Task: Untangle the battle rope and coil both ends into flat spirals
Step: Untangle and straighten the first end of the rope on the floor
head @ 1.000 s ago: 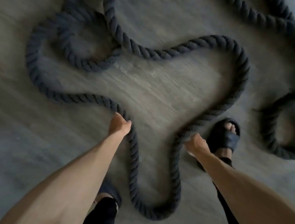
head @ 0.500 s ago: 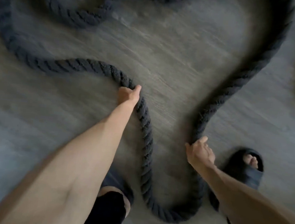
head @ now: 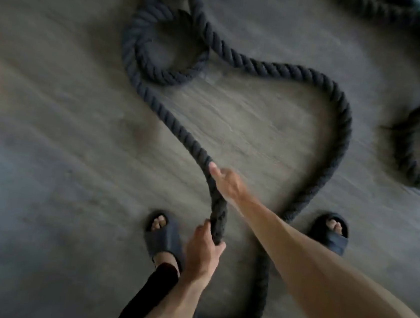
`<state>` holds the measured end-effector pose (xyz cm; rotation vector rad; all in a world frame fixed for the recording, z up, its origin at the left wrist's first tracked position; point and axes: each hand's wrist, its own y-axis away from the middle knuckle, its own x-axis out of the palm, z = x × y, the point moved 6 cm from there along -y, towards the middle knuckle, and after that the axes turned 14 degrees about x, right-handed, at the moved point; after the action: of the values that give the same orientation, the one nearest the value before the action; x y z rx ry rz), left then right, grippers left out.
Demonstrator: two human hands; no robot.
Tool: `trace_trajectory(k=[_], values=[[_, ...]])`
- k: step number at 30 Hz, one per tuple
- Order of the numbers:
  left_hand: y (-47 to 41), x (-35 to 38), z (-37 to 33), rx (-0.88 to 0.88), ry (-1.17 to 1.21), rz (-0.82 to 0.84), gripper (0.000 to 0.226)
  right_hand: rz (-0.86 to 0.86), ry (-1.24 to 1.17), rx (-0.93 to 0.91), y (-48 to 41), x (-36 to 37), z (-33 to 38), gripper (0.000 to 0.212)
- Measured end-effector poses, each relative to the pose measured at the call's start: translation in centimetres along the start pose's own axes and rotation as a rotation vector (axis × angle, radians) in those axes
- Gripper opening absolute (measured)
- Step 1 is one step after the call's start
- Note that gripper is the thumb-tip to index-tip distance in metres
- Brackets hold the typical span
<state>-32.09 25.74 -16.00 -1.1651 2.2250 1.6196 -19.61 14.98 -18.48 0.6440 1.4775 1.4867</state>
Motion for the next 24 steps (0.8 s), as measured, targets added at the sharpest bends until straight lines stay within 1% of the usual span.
trace_trajectory(k=[2,3,4,5,6,7,8,9,10,11,12,13,14,16,17,18,20,22,23,24], values=[[1.7,-0.3,-2.3,0.057,-0.065,0.005,0.05,0.0,0.084,0.065,1.3,0.1,1.1,0.061],[2.5,-0.5,-3.0,0.09,-0.063,0.02,0.05,-0.046,0.087,0.102,2.0,-0.3,0.6,0.066],[3.1,-0.8,-3.4,0.111,-0.019,0.058,0.052,-0.106,0.073,0.126,2.7,-0.9,0.0,0.063],[3.6,-0.9,-3.3,0.114,0.046,0.134,0.056,-0.151,0.079,0.126,3.5,-1.4,-0.7,0.055],[4.0,-0.9,-2.8,0.089,0.117,0.258,0.061,-0.148,0.123,0.104,4.3,-1.7,-1.0,0.047],[4.5,-0.8,-2.0,0.024,0.213,0.414,0.066,-0.095,0.177,0.072,5.0,-1.8,-1.1,0.04],[4.9,-1.2,-1.0,-0.082,0.381,0.518,0.064,-0.008,0.194,0.038,5.9,-1.7,-1.4,0.034],[4.9,-2.0,-0.3,-0.176,0.617,0.503,0.053,0.091,0.164,0.016,6.7,-1.5,-1.8,0.029],[4.2,-3.2,0.1,-0.248,0.861,0.395,0.039,0.198,0.086,0.009,7.4,-1.4,-2.7,0.027],[3.2,-4.7,0.5,-0.314,1.096,0.217,0.03,0.308,-0.023,0.027,8.3,-1.2,-3.8,0.03],[2.1,-6.1,0.9,-0.375,1.289,0.035,0.026,0.424,-0.126,0.073,9.1,-0.9,-5.1,0.034],[0.9,-7.6,0.9,-0.418,1.439,-0.09,0.032,0.539,-0.19,0.118,10.0,-0.6,-6.2,0.037],[-0.4,-9.0,0.4,-0.411,1.561,-0.148,0.049,0.638,-0.21,0.154,10.5,-0.2,-7.3,0.038],[-3.0,-11.1,-1.6,-0.341,1.77,-0.162,0.078,0.803,-0.207,0.21,11.7,0.3,-8.8,0.031],[-3.8,-11.6,-2.8,-0.321,1.833,-0.151,0.086,0.854,-0.216,0.238,12.2,0.3,-9.3,0.029],[-4.4,-11.5,-3.7,-0.315,1.836,-0.14,0.087,0.868,-0.222,0.26,12.5,0.1,-9.8,0.03],[-4.4,-11.1,-5.1,-0.306,1.747,-0.116,0.071,0.824,-0.195,0.28,12.9,-0.3,-10.5,0.032],[-3.9,-10.8,-6.3,-0.255,1.674,-0.093,0.054,0.711,-0.059,0.274,13.0,-1.0,-10.4,0.037],[-3.5,-10.7,-6.8,-0.226,1.636,-0.086,0.047,0.619,-0.016,0.269,12.8,-1.8,-9.9,0.041],[-3.1,-10.6,-7.5,-0.185,1.598,-0.082,0.038,0.513,-0.056,0.255,12.4,-2.7,-9.0,0.043]])
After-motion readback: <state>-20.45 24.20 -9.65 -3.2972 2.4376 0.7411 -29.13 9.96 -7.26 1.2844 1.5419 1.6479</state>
